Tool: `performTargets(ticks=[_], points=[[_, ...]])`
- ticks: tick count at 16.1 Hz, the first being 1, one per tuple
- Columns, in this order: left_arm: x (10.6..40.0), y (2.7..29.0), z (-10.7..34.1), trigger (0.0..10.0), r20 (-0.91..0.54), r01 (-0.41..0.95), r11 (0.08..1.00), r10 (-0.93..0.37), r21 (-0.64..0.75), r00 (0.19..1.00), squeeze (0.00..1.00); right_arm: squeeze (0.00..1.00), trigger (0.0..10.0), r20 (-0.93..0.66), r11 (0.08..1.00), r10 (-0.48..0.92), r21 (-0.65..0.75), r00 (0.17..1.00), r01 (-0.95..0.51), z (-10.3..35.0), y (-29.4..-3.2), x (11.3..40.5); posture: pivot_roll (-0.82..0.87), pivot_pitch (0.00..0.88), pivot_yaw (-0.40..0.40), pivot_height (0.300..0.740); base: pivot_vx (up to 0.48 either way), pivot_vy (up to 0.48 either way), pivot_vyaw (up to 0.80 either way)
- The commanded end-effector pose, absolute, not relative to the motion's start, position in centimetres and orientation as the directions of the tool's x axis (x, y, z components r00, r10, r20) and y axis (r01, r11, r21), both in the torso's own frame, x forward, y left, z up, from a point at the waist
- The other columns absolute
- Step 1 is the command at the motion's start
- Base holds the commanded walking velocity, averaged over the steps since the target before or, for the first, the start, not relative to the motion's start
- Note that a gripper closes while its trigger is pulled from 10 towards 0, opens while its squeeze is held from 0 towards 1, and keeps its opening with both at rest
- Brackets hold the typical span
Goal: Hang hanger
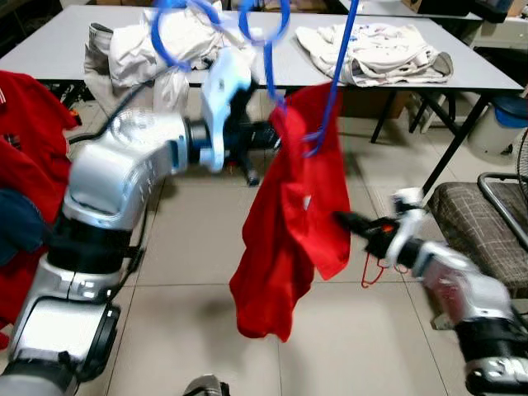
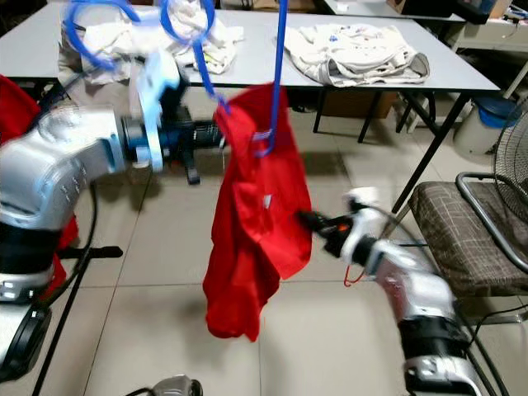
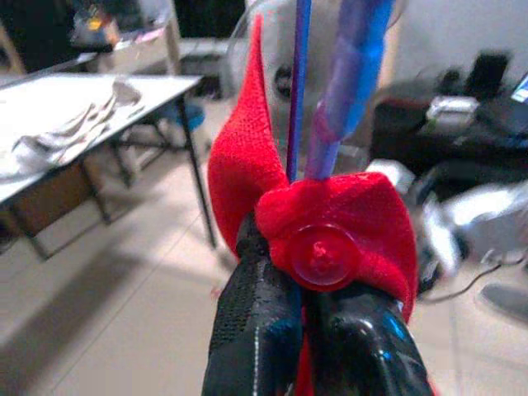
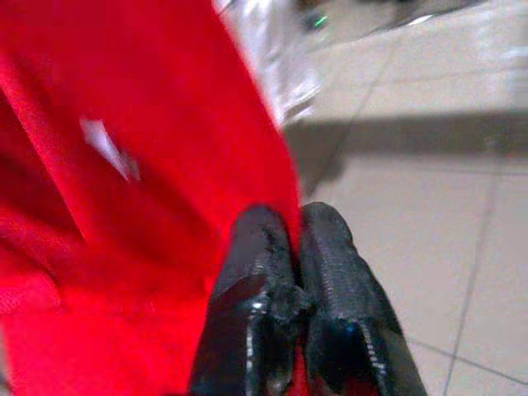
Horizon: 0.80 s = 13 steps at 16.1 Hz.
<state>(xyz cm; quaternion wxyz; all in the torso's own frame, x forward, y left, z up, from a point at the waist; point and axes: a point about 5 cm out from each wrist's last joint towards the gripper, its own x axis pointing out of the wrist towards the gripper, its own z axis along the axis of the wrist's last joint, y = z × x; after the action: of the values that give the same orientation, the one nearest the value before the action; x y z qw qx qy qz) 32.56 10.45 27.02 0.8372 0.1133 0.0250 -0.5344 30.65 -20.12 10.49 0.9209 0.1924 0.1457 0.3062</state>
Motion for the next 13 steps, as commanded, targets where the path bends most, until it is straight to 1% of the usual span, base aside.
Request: performTargets(ticks=[1,2,4,5,6,8,9,10,11,13], points=[[32.9,10.6,25.8,0.0,-0.222,0.88,0.419,-0.858,0.223,0.464,0.0,0.0,0.0,-0.113,0.765,0.554,0.46,0.825,-0.451,11.6,-21.5,30.6,0.07,0.025,-0.01,0.74,0.0,0.0,0.0],[33.0,10.8,25.0,0.0,-0.255,0.874,0.42,-0.842,0.243,0.475,0.0,0.0,0.0,-0.104,0.774,0.527,0.468,0.844,-0.426,11.9,-21.9,30.5,0.07,0.025,-0.009,0.74,0.0,0.0,0.0],[33.4,11.4,21.2,0.0,-0.389,0.853,0.415,-0.763,0.317,0.516,0.0,0.0,0.0,-0.058,0.803,0.372,0.521,0.926,-0.29,13.6,-24.2,30.3,0.06,0.02,0.0,0.74,0.0,0.0,0.0],[33.5,11.6,20.2,0.0,-0.428,0.848,0.405,-0.736,0.342,0.524,0.0,0.0,0.0,-0.041,0.803,0.326,0.54,0.944,-0.254,14.3,-24.8,30.3,0.05,0.017,0.005,0.74,0.0,0.0,0.0],[33.5,11.9,18.9,0.0,-0.485,0.844,0.377,-0.695,0.383,0.53,0.0,0.0,0.0,-0.011,0.798,0.286,0.557,0.958,-0.231,15.2,-25.4,30.4,0.05,0.016,0.01,0.74,0.0,0.0,0.0],[33.6,12.5,17.0,0.0,-0.558,0.84,0.349,-0.632,0.415,0.538,0.0,0.0,0.0,0.063,0.783,0.227,0.582,0.972,-0.22,17.1,-26.1,30.5,0.05,0.013,0.012,0.74,0.0,0.0,0.0],[33.6,12.8,15.6,0.0,-0.589,0.846,0.354,-0.607,0.4,0.533,0.0,0.0,0.0,0.115,0.772,0.198,0.594,0.974,-0.227,18.5,-26.5,30.6,0.04,0.012,0.014,0.74,0.0,0.0,0.0],[33.6,13.3,13.6,0.0,-0.645,0.852,0.334,-0.556,0.404,0.524,0.0,0.0,0.0,0.177,0.752,0.172,0.612,0.969,-0.245,20.2,-26.8,30.7,0.04,0.011,0.013,0.74,0.0,0.0,0.0],[33.6,13.5,13.0,0.0,-0.661,0.853,0.323,-0.54,0.409,0.521,0.0,0.0,0.0,0.189,0.745,0.165,0.619,0.968,-0.248,20.6,-26.9,30.7,0.04,0.011,0.013,0.74,0.0,0.0,0.0],[33.2,14.4,9.9,0.0,-0.748,0.874,0.282,-0.453,0.396,0.485,0.0,0.0,0.0,0.243,0.731,0.158,0.622,0.957,-0.279,22.6,-26.8,30.8,0.03,0.013,0.01,0.74,0.0,0.0,0.0]])
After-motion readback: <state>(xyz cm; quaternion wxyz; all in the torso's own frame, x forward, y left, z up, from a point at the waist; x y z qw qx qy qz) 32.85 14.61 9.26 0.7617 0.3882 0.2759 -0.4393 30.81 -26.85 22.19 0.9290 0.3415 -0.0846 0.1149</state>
